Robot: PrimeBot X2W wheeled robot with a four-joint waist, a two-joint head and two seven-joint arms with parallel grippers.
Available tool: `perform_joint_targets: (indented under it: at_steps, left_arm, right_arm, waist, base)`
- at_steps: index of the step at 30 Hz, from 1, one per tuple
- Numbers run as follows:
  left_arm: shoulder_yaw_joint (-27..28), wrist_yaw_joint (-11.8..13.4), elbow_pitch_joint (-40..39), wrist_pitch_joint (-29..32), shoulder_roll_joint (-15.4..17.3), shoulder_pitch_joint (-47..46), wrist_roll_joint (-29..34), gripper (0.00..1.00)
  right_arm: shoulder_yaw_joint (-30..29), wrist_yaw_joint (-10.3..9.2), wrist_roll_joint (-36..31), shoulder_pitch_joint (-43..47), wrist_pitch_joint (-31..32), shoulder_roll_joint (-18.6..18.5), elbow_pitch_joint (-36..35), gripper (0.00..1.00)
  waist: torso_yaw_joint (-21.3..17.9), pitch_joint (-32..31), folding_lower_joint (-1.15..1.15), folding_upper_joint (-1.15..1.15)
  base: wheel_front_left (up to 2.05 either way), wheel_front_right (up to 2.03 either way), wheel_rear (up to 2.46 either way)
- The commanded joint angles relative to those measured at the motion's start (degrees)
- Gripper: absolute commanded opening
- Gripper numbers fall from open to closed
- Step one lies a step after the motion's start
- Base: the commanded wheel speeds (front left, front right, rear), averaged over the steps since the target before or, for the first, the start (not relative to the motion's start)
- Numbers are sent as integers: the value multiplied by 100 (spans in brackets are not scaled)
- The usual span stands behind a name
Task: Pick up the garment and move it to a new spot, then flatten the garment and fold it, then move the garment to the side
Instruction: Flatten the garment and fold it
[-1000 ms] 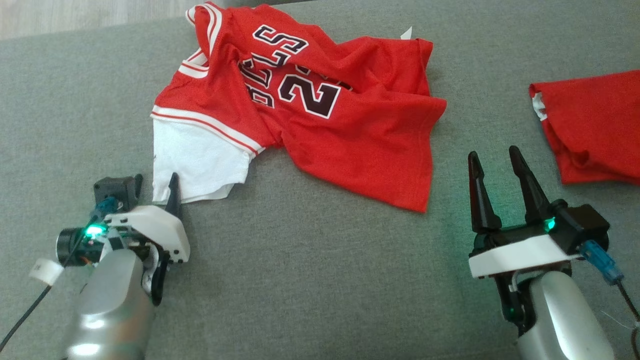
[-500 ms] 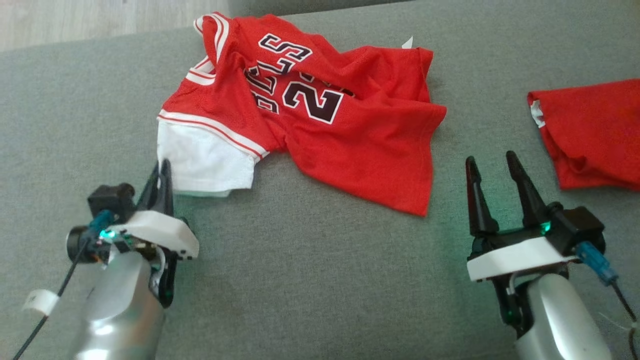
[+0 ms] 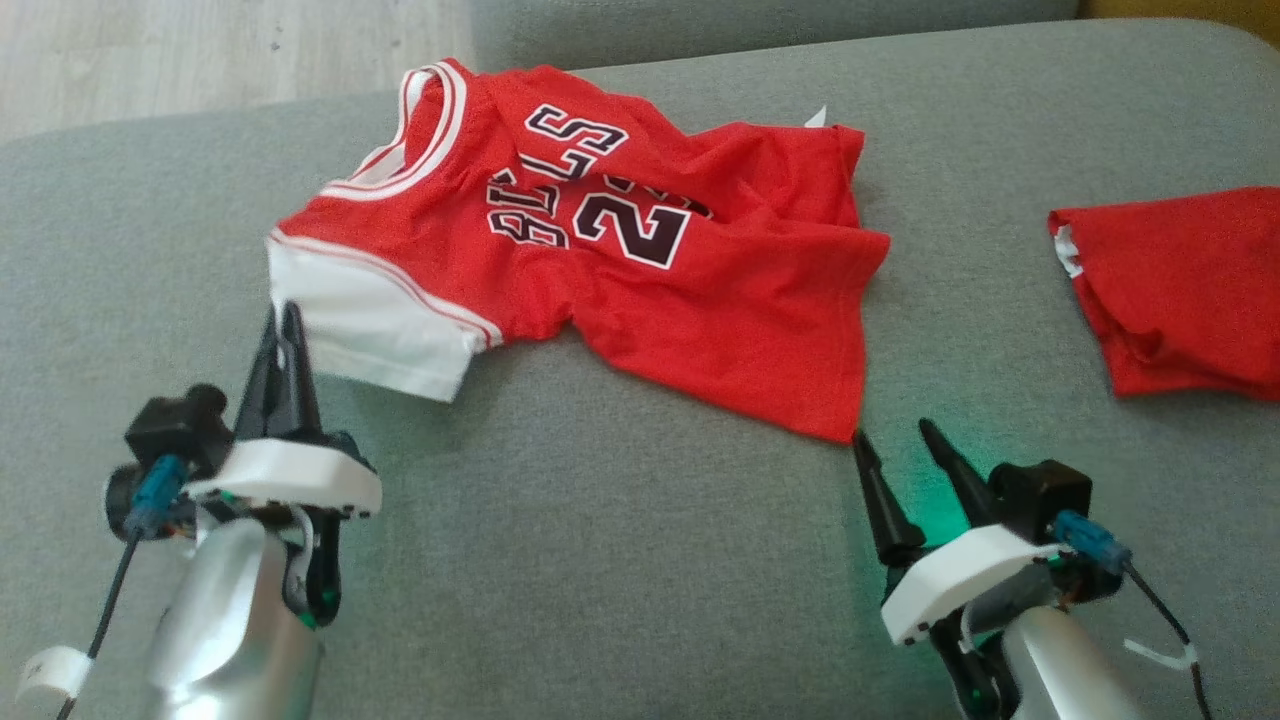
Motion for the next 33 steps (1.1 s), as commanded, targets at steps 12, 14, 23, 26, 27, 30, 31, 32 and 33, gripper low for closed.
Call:
perform_joint_targets:
  at_steps: [12, 14, 23, 26, 27, 30, 31, 32, 33]
  left_arm:
    - [217, 43, -809, -71, 43, 73, 258, 0]
    - [200, 33, -818, -71, 33, 68, 273, 0]
    - [155, -7, -774, -72, 20, 7, 316, 0]
    - [155, -11, -760, -72, 23, 5, 324, 0]
    - [159, -11, -760, -72, 26, 8, 326, 0]
    - [181, -5, -769, -72, 38, 32, 330, 0]
    - [189, -5, -771, -72, 42, 45, 331, 0]
    - [196, -5, -771, -72, 45, 60, 332, 0]
    - [202, -5, -771, -72, 46, 73, 332, 0]
  right_arm:
    - [347, -5, 993, -428, 481, -7, 456, 100]
    - [396, -5, 1148, -522, 496, -7, 582, 100]
    - [792, -5, 1482, -817, 521, -7, 1138, 100]
    - [888, -5, 1574, -870, 509, -7, 1274, 100]
    - [913, -5, 1600, -886, 494, -7, 1311, 89]
    - [980, -5, 1692, -953, 356, -7, 1351, 0]
    - [985, -5, 1713, -972, 284, -7, 1355, 0]
    - [1001, -5, 1725, -990, 206, -7, 1351, 0]
    - [1022, -5, 1702, -1008, 125, -7, 1347, 0]
  waist:
    - [284, 115, 0, 0]
    - [324, 149, 0, 0]
    - [469, 195, 0, 0]
    - [483, 181, 0, 0]
    - [482, 176, 0, 0]
    - [461, 161, 0, 0]
    - [448, 153, 0, 0]
    - [434, 141, 0, 0]
    - [422, 133, 0, 0]
  base:
    - [0, 0, 0]
    - [0, 0, 0]
    - [0, 0, 0]
    - [0, 0, 0]
    - [0, 0, 0]
    - [0, 0, 0]
    - [0, 0, 0]
    - [0, 0, 0]
    - [0, 0, 0]
